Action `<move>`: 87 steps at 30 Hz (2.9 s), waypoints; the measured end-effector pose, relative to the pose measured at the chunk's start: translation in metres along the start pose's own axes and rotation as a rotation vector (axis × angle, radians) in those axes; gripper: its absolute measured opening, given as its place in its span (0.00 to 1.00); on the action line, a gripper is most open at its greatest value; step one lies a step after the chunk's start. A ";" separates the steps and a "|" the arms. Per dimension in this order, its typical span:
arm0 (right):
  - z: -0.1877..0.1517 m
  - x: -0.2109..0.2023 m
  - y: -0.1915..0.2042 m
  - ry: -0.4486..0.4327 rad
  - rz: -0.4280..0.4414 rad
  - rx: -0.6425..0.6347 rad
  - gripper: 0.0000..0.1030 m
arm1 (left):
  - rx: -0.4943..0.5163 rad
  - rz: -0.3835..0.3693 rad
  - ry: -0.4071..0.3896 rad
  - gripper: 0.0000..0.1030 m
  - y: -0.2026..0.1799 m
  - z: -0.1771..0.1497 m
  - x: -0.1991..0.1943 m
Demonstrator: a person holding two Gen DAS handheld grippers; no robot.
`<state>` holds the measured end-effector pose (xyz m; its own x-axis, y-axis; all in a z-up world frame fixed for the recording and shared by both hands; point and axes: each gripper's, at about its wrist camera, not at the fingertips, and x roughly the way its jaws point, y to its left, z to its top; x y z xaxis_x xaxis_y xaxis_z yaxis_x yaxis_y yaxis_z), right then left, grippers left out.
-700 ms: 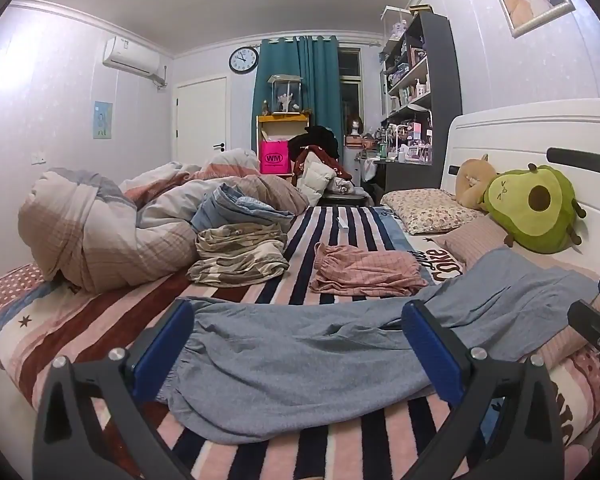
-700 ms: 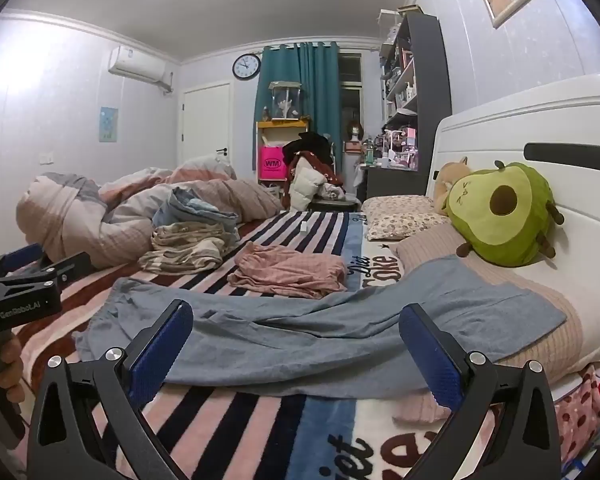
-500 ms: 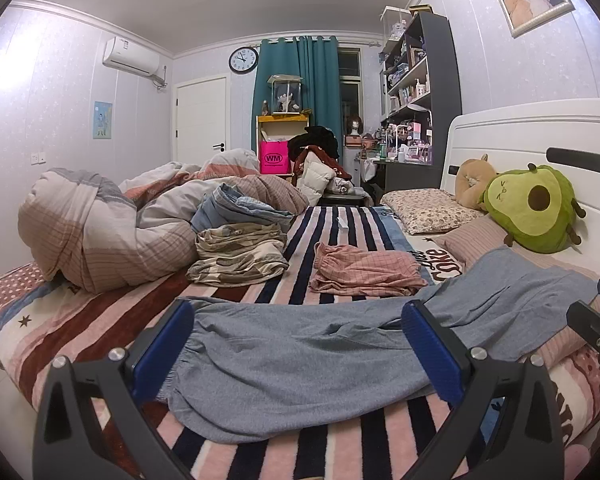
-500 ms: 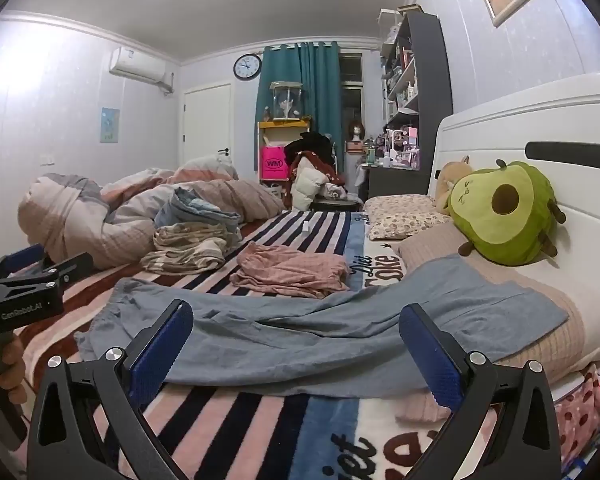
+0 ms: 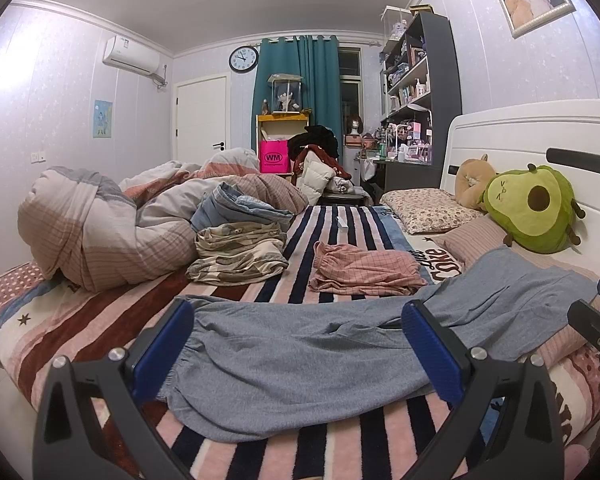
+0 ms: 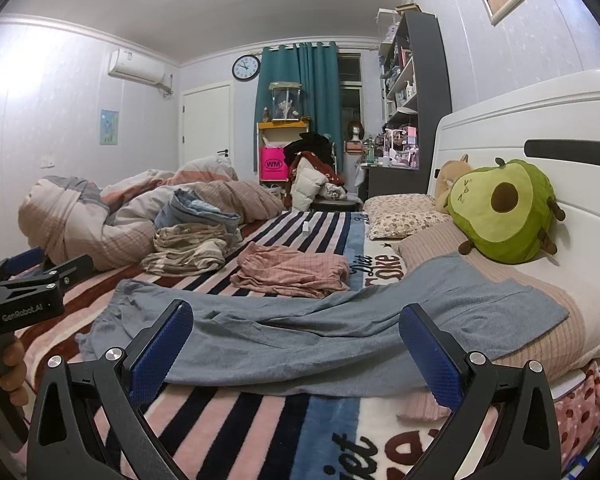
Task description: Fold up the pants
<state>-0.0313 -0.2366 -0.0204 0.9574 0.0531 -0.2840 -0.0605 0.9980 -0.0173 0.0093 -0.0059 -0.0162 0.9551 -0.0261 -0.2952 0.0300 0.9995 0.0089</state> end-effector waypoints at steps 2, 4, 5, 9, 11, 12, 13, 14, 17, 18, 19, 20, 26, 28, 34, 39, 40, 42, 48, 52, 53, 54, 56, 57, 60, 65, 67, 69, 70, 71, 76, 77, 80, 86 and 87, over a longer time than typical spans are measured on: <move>0.000 0.000 0.000 0.000 0.001 0.001 0.99 | -0.001 -0.001 0.001 0.99 0.000 0.000 0.000; 0.000 0.000 0.000 0.001 0.000 0.001 0.99 | -0.001 -0.001 0.001 0.99 0.000 0.000 0.000; 0.000 0.000 0.000 0.000 0.000 0.001 0.99 | -0.002 0.000 0.001 0.99 0.000 0.000 0.000; 0.000 0.000 0.000 -0.001 0.000 0.001 0.99 | -0.001 -0.001 0.001 0.99 0.001 0.000 0.000; -0.001 0.000 0.000 0.000 0.000 0.000 0.99 | -0.002 -0.002 0.001 0.99 0.001 0.000 0.000; -0.001 0.000 0.001 0.000 0.000 0.000 0.99 | -0.001 -0.001 0.001 0.99 0.001 0.000 0.000; -0.001 0.001 0.001 0.000 0.000 0.000 0.99 | -0.002 0.000 0.002 0.99 0.001 -0.001 0.000; -0.001 0.001 0.001 0.000 -0.001 0.001 0.99 | -0.003 0.002 0.004 0.99 0.001 -0.002 0.000; -0.001 0.001 0.001 -0.002 -0.013 0.009 0.99 | -0.007 -0.001 0.015 0.99 0.003 -0.005 0.001; -0.002 0.001 0.001 -0.003 -0.011 0.014 0.99 | -0.010 -0.003 0.018 0.99 0.004 -0.007 0.002; -0.004 0.004 -0.002 -0.001 -0.008 0.017 0.99 | -0.014 -0.006 0.020 0.99 0.005 -0.008 0.003; -0.011 0.015 0.000 0.001 -0.008 0.019 0.99 | -0.019 -0.007 0.023 0.99 0.007 -0.009 0.004; -0.012 0.013 0.006 -0.037 -0.082 0.074 0.99 | -0.063 0.012 0.081 0.99 0.030 -0.024 0.022; -0.018 0.024 0.001 -0.035 -0.028 0.118 1.00 | -0.096 0.021 0.120 0.99 0.043 -0.033 0.032; -0.041 0.068 -0.003 -0.013 0.001 0.137 1.00 | -0.213 0.081 0.299 0.99 0.092 -0.079 0.074; -0.072 0.104 -0.002 0.112 0.000 0.124 0.99 | -0.341 0.049 0.425 0.99 0.117 -0.120 0.109; -0.077 0.110 -0.005 0.125 0.002 0.130 0.99 | -0.376 0.033 0.453 0.98 0.121 -0.127 0.118; -0.088 0.120 -0.011 0.149 0.003 0.159 0.99 | -0.427 -0.003 0.480 0.94 0.125 -0.138 0.131; -0.112 0.127 -0.030 0.326 0.000 0.304 0.99 | -0.478 -0.016 0.506 0.85 0.121 -0.145 0.156; -0.121 0.142 -0.053 0.343 -0.021 0.360 0.99 | -0.519 -0.042 0.520 0.61 0.119 -0.139 0.172; -0.124 0.145 -0.059 0.353 -0.031 0.373 0.99 | -0.527 -0.052 0.523 0.56 0.119 -0.138 0.176; -0.126 0.148 -0.063 0.354 -0.036 0.379 0.99 | -0.532 -0.057 0.528 0.42 0.120 -0.137 0.179; -0.129 0.158 -0.075 0.361 -0.047 0.390 0.94 | -0.536 -0.058 0.536 0.21 0.118 -0.134 0.186; -0.131 0.161 -0.080 0.361 -0.066 0.387 0.89 | -0.538 -0.059 0.534 0.13 0.119 -0.133 0.188; -0.134 0.171 -0.096 0.361 -0.124 0.393 0.78 | -0.538 -0.038 0.487 0.05 0.125 -0.127 0.184; -0.141 0.180 -0.118 0.380 -0.128 0.466 0.65 | -0.506 0.038 0.408 0.05 0.138 -0.112 0.171; -0.137 0.185 -0.121 0.379 -0.136 0.469 0.64 | -0.500 0.059 0.388 0.05 0.146 -0.107 0.167; -0.136 0.185 -0.125 0.376 -0.148 0.472 0.60 | -0.495 0.081 0.374 0.05 0.152 -0.103 0.164; -0.134 0.185 -0.128 0.364 -0.155 0.487 0.58 | -0.492 0.091 0.368 0.05 0.156 -0.101 0.163; -0.134 0.183 -0.130 0.356 -0.166 0.493 0.48 | -0.491 0.094 0.365 0.05 0.158 -0.101 0.161; -0.125 0.173 -0.132 0.305 -0.236 0.500 0.05 | -0.479 0.115 0.356 0.05 0.171 -0.097 0.153; -0.122 0.171 -0.128 0.305 -0.233 0.484 0.03 | -0.478 0.115 0.362 0.05 0.173 -0.098 0.153; -0.115 0.162 -0.124 0.304 -0.219 0.451 0.03 | -0.431 0.096 0.422 0.05 0.173 -0.096 0.157; -0.058 0.169 -0.121 0.299 -0.117 0.298 0.03 | -0.286 0.085 0.458 0.07 0.166 -0.063 0.177; -0.048 0.176 -0.122 0.305 -0.091 0.292 0.03 | -0.253 0.088 0.458 0.07 0.165 -0.054 0.185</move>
<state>0.1311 -0.3505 -0.1141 0.8253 -0.0043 -0.5647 0.1449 0.9681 0.2045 0.1752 0.1553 -0.1209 0.7221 0.0120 -0.6917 -0.1707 0.9720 -0.1613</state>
